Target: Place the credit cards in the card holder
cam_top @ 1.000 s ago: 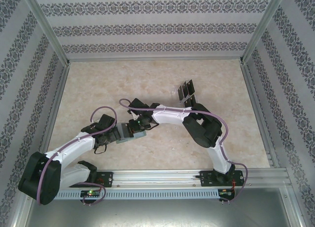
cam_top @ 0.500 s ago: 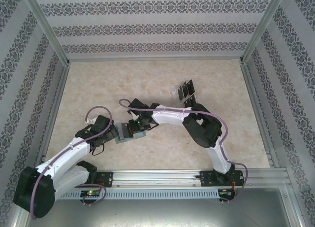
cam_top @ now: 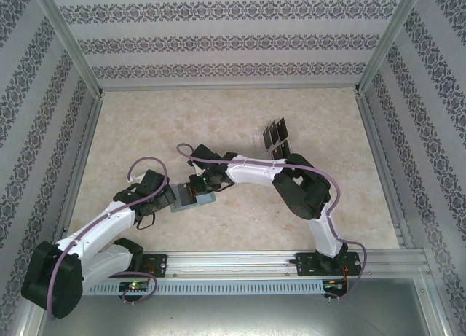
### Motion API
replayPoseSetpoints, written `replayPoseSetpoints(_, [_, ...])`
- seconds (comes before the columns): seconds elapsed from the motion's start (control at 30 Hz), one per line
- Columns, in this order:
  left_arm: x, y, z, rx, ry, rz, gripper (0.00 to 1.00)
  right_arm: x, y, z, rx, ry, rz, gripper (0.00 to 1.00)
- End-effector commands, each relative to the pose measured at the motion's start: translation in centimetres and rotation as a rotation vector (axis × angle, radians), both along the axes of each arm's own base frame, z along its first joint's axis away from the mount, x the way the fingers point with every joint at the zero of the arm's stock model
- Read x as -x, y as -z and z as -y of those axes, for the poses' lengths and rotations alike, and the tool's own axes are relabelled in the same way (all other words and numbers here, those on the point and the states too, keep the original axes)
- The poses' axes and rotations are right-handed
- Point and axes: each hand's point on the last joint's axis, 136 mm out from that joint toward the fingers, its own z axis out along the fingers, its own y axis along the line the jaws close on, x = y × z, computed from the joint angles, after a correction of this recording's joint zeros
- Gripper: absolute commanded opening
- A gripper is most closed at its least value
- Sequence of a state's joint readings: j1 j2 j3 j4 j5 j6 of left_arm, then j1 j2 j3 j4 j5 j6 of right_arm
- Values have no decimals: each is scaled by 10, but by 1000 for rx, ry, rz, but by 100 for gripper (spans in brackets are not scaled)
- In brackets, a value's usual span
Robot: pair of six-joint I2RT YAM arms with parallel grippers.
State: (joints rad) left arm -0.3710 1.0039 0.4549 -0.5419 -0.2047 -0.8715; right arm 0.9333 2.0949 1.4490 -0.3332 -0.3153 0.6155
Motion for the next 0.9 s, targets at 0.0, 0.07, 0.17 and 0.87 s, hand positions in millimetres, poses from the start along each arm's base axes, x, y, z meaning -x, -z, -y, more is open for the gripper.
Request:
replayPoseSetpoints(0.0, [-8,-7,4,11,8,28,100,1,-16,-8,-57,4,-6,0])
replayPoseSetpoints(0.07, [-7,-6,4,11,7,24,100,1,-15,-10,-64,3,-13,0])
replayPoseSetpoints(0.17, [-7,-5,3,9,6,22,100,0,-14,-9,-57,6,-13,0])
replayPoseSetpoints(0.87, [-1,7,-1,-13,-1,-17,100,-8,6,9,13,23,-22,0])
